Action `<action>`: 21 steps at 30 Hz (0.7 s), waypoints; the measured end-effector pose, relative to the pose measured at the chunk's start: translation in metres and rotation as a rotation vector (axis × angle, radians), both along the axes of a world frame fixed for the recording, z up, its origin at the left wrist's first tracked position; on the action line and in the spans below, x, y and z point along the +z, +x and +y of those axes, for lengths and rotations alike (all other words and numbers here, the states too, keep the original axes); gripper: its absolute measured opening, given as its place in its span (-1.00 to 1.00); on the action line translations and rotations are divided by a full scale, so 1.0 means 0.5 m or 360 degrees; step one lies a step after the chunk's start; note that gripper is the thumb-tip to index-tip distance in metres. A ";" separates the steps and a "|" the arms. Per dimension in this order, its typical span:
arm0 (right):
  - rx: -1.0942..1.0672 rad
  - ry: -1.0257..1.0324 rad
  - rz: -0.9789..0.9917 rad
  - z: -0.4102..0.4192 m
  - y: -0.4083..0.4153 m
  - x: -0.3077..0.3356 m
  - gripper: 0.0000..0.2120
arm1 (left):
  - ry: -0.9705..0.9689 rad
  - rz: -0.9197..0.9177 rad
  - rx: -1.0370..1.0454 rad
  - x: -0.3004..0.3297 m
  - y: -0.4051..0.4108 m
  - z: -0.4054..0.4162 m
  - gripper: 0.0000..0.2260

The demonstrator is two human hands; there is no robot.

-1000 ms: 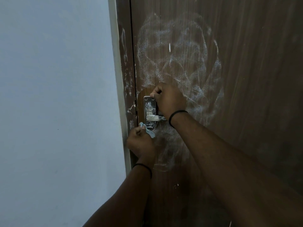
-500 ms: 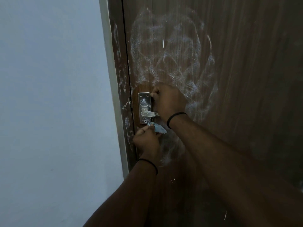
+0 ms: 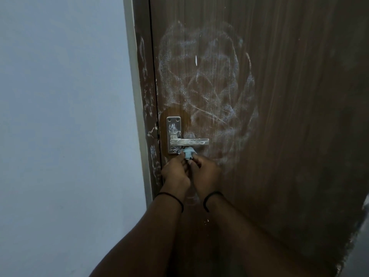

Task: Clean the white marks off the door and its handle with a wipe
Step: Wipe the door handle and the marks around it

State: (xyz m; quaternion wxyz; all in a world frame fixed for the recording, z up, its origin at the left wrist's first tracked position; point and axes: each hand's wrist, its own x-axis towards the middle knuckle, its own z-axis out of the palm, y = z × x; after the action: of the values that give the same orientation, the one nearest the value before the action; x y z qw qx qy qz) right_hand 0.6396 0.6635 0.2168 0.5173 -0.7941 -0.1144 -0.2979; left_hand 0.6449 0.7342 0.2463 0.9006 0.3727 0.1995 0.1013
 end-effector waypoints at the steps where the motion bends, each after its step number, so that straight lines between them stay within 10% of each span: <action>1: 0.0035 0.0085 0.0032 0.009 0.004 0.006 -0.85 | 0.0026 0.0019 -0.0037 0.003 -0.004 0.002 -0.87; 6: 0.0063 0.0258 0.0090 0.027 0.029 0.034 -0.91 | 0.0353 0.0082 -0.0078 0.016 -0.007 0.022 -0.79; 12: -0.0030 0.0151 0.0073 0.034 0.051 0.033 -0.91 | 0.1497 0.0149 0.0487 -0.010 -0.018 0.041 -0.76; 21: -0.0102 0.0966 0.0121 0.081 0.074 0.048 -0.87 | 0.1676 0.0018 0.0781 -0.008 -0.047 0.042 -0.73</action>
State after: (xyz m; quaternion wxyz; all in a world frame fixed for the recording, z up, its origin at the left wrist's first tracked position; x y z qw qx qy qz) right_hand 0.6763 0.7039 0.2409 0.7252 -0.6170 0.0244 -0.3047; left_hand 0.6212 0.7552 0.2422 0.5428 0.7139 0.2076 0.3907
